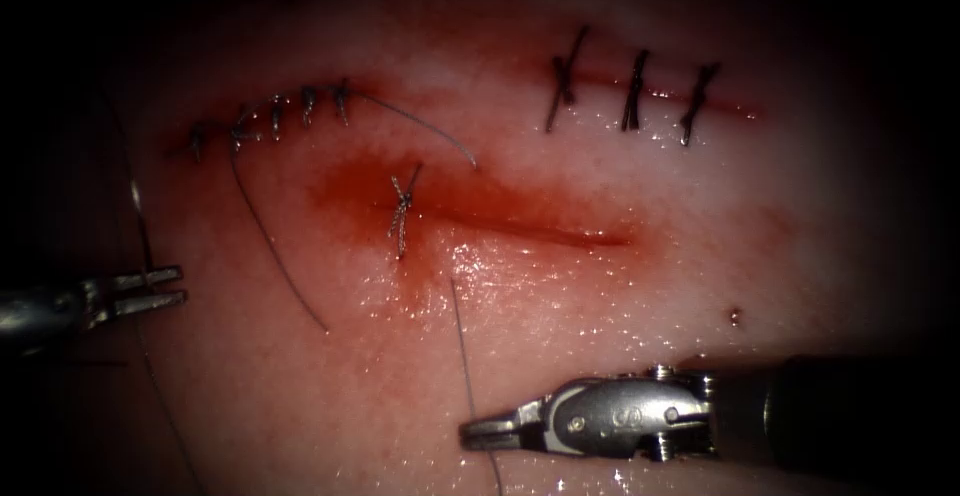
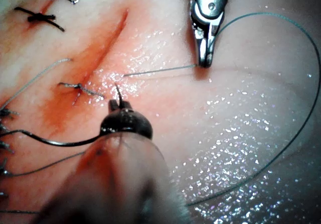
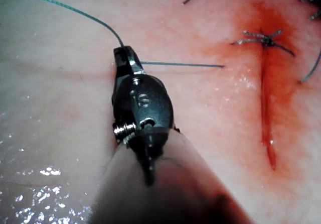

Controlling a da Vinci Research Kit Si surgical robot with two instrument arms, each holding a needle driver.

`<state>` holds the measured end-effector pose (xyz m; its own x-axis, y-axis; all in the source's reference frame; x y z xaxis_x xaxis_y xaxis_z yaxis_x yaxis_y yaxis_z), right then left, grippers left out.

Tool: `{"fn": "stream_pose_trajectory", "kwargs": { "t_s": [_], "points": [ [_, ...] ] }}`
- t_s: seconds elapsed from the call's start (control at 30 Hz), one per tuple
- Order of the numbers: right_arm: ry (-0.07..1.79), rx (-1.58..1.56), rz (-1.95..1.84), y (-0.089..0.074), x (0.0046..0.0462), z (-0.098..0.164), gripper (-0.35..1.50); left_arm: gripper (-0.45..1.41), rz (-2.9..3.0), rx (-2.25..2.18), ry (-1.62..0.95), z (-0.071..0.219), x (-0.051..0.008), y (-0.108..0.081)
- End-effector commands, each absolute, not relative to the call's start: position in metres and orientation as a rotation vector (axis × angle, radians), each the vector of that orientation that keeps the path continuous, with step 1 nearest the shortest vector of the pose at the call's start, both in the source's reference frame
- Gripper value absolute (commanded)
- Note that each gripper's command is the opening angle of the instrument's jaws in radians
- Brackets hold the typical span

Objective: Wound Closure

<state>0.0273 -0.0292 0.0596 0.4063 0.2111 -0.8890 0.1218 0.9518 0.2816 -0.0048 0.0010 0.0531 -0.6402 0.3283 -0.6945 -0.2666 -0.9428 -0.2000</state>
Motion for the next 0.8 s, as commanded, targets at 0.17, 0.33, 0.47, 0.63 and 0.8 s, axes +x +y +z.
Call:
{"fn": "stream_pose_trajectory", "kwargs": {
  "t_s": [0.17,0.33,0.47,0.63,0.8],
  "points": [
    [1.152,0.384,0.000,-0.033,0.0283,0.057,-0.35,-0.45,2.578,-1.113,-0.117,0.054,-0.0053,0.000],
    [1.162,0.430,-0.041,-0.034,0.0287,0.056,-0.35,-0.45,2.578,-1.113,-0.117,0.054,-0.0053,0.000],
    [1.162,0.413,-0.039,-0.033,0.0289,0.056,0.12,-0.45,2.578,-1.116,-0.119,0.054,-0.0053,0.000],
    [1.169,0.307,0.069,-0.029,0.0280,0.057,1.13,-0.45,2.578,-1.115,-0.119,0.054,-0.0053,0.000],
    [1.195,0.243,0.100,-0.024,0.0269,0.058,1.20,-0.45,2.578,-1.115,-0.119,0.054,-0.0053,0.000]
  ]
}}
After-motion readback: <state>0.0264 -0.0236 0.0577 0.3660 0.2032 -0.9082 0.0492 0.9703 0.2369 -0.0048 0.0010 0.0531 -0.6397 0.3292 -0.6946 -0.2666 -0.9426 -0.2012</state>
